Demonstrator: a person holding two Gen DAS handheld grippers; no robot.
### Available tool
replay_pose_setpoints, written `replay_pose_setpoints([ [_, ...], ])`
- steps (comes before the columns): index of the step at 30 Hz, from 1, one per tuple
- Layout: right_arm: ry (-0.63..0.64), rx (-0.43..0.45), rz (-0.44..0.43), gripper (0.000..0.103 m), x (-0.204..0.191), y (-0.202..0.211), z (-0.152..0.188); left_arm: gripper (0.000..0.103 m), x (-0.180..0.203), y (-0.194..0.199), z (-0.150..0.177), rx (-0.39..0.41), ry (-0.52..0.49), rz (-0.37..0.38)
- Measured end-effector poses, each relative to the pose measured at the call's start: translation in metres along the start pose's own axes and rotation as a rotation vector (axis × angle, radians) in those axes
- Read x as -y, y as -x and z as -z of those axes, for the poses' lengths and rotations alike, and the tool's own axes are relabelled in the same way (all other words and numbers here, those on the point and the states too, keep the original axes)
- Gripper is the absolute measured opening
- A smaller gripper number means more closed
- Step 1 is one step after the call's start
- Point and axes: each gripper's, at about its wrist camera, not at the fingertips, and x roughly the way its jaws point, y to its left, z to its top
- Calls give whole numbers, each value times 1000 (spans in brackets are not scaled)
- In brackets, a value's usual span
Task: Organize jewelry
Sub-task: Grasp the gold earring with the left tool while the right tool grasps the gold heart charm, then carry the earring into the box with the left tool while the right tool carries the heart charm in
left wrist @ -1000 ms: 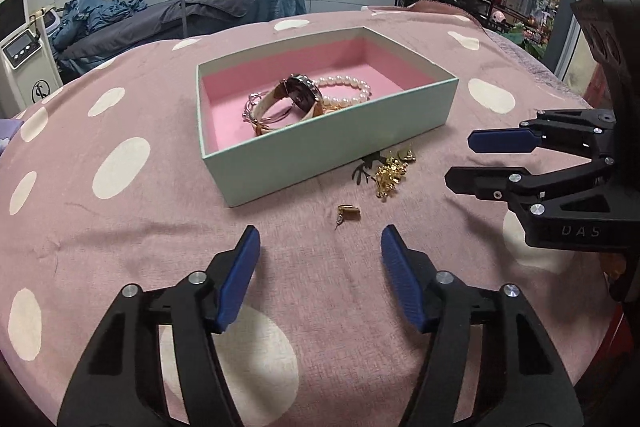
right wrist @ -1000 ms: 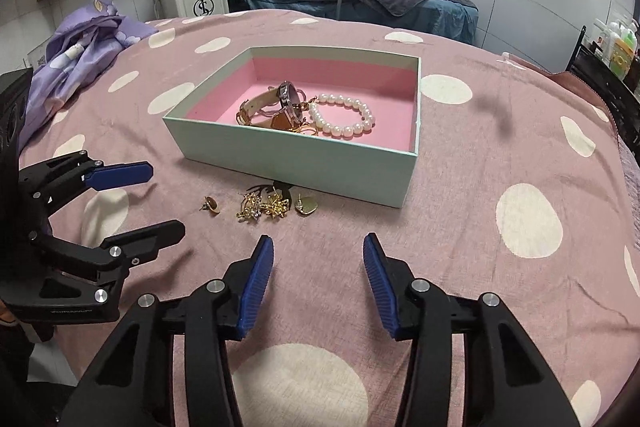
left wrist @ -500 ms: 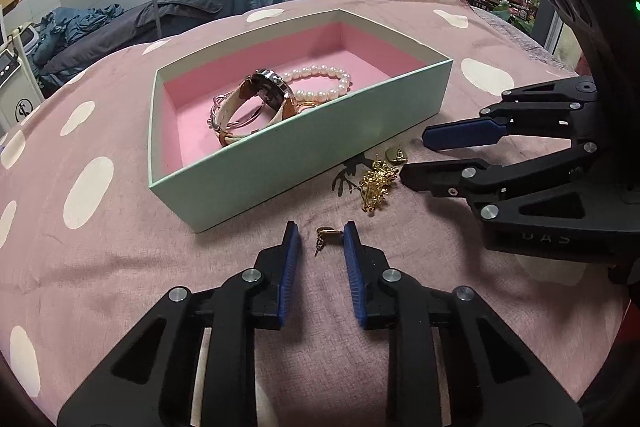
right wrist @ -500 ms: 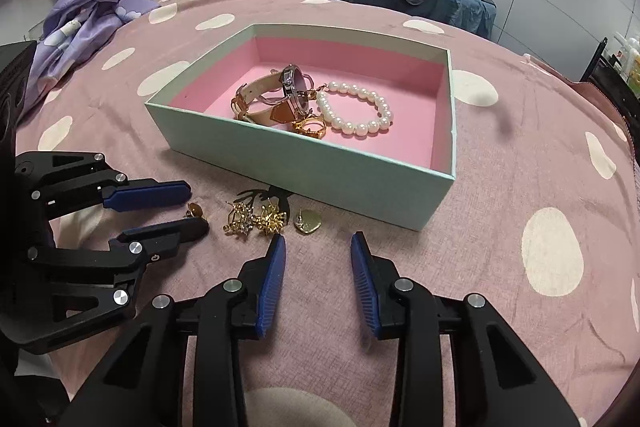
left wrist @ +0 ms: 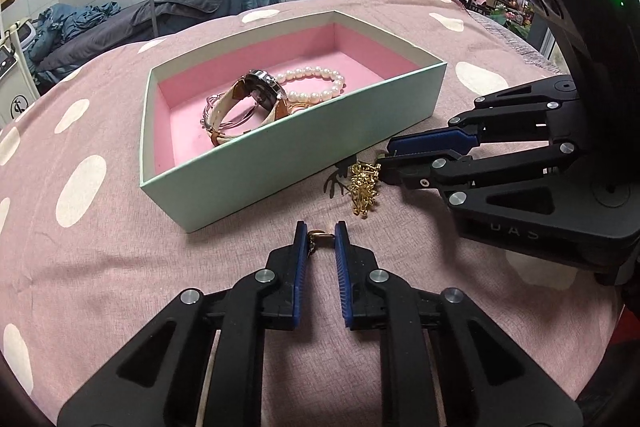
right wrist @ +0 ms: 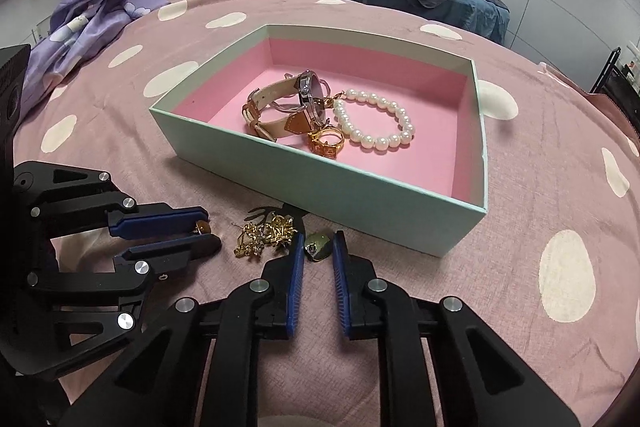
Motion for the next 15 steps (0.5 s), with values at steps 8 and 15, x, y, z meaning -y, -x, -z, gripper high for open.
replay_pose_setpoints([
  [8,-34,6,-14,14,1,9,6,14,-3,8,6,13,11,9],
  [15,-68,32,-24,14,1,24,18,14,-3,26,14,40,31,30],
])
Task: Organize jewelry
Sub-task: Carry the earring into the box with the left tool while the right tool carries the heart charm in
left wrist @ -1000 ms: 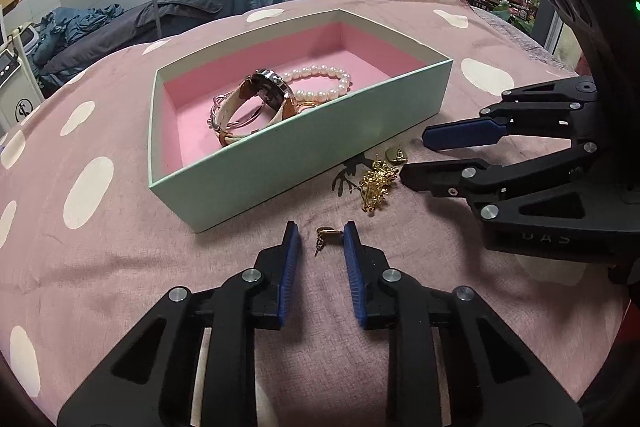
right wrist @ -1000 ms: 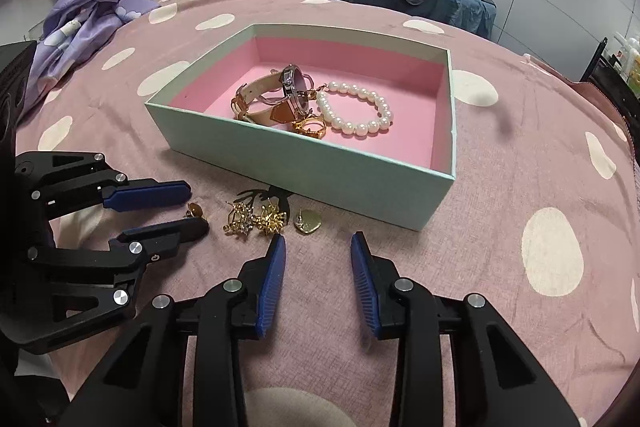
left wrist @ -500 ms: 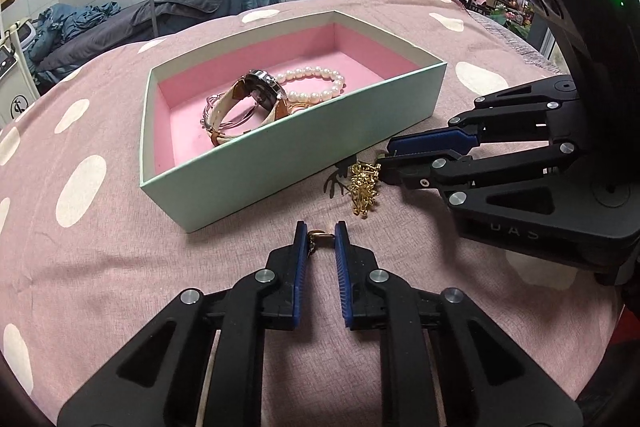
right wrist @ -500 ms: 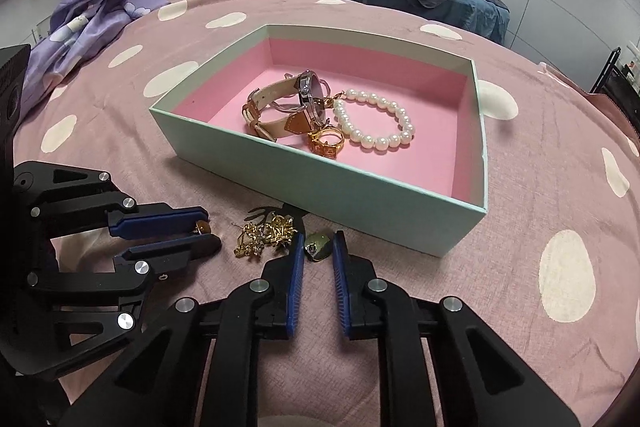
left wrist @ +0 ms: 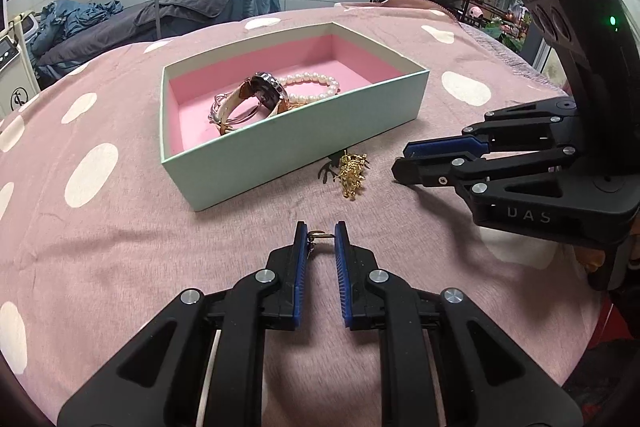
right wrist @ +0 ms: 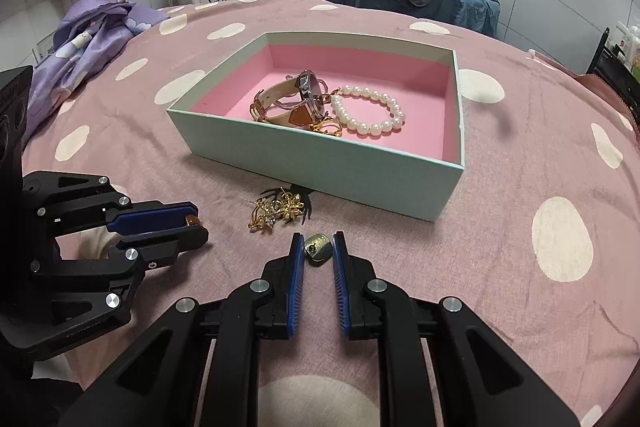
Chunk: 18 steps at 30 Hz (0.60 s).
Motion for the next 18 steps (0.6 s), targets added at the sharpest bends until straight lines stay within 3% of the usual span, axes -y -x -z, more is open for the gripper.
replay_pose_setpoints([
  [10,-40,53,-28,14,4,20,6,14,-3,20,1,46,32,18],
  [18,-16,109,-34,14,4,35,-13,14,-9,28,-20,89,19,16],
])
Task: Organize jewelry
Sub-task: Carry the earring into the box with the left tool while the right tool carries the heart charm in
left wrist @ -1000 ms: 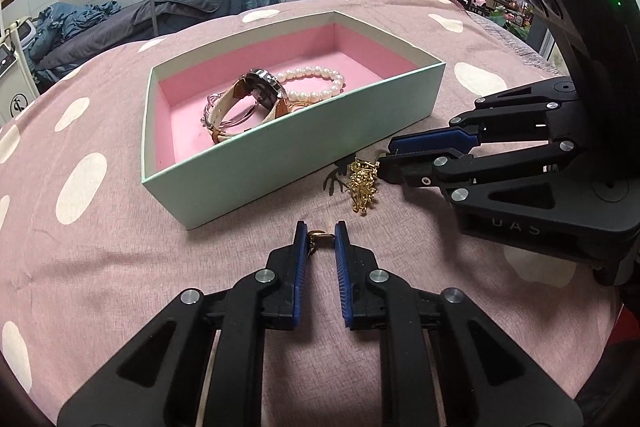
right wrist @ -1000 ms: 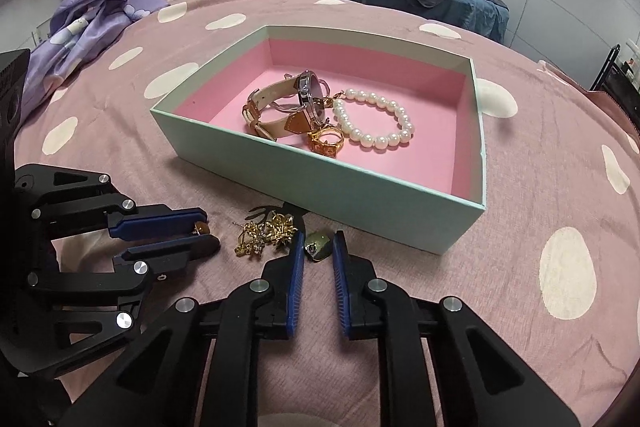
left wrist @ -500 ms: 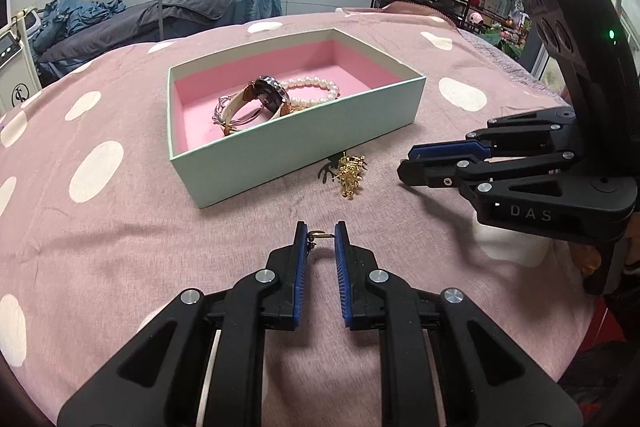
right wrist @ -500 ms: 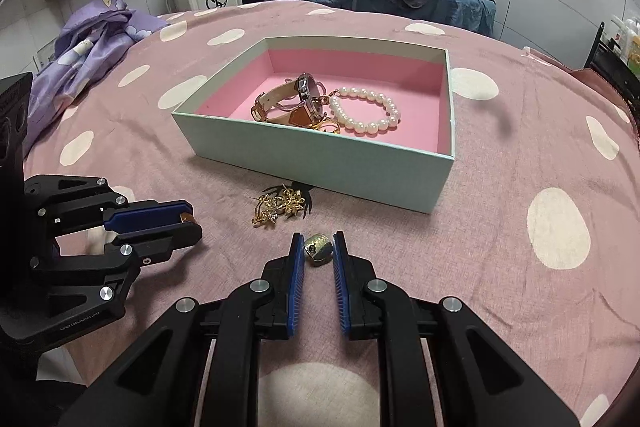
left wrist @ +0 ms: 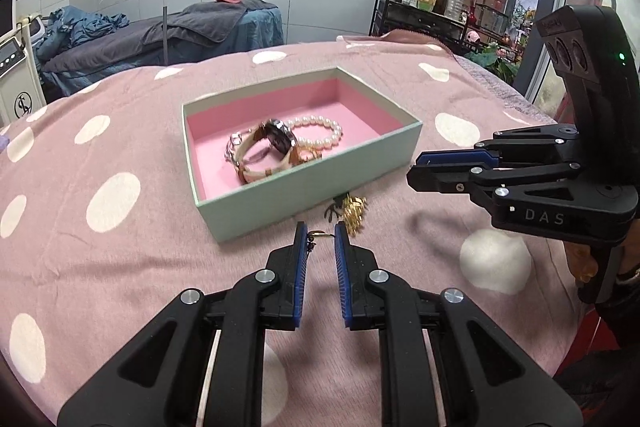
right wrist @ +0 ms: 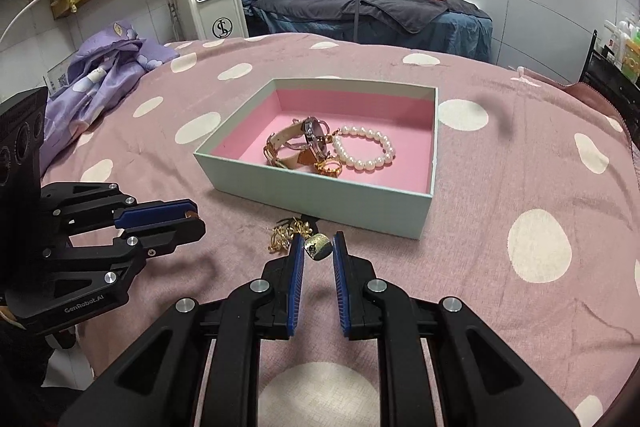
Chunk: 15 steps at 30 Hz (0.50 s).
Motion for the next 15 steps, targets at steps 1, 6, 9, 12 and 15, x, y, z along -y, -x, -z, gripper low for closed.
replay_pose_setpoints([
  [1,8,4,2,14,-1,1,-3,14,-2,0,-4,3,-1,-1],
  [6,31,23,-2,14,-4,1,-21,14,-16,-9,-25,3,13,-12],
  [9,36,24,-1,14,-3,-2,-31,14,-28,-17,-35,-7,35,-17],
  [12,44,21,8,14,-2,-8,-40,14,-38,-27,-44,-21,48,-24],
  [15,48,13,19,14,1,-16,-49,14,-48,-38,-55,-37,61,-32],
])
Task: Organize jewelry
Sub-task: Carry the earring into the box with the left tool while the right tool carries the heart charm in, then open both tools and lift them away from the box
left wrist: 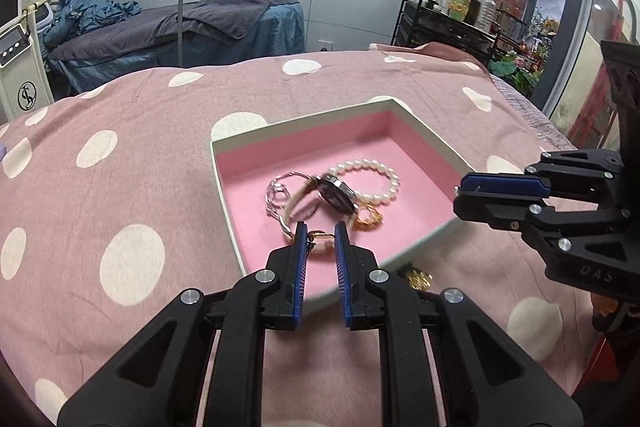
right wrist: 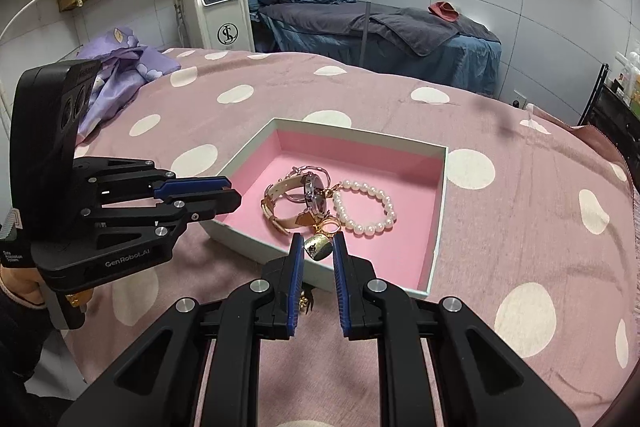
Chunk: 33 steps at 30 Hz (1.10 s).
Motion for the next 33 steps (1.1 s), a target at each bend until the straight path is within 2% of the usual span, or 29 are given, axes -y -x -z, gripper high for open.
replay_pose_setpoints([
  [8,5,-54,37,14,7,-34,-15,14,-14,-37,-37,-40,20,-32],
  [14,8,-92,59,14,12,-52,-19,14,-20,-68,-56,-94,51,-25],
  [23,27,-142,79,14,12,-69,-19,14,-25,-98,-60,-168,100,-7],
  [33,29,-171,79,14,14,-80,-18,14,-21,-107,-61,-189,84,-9],
])
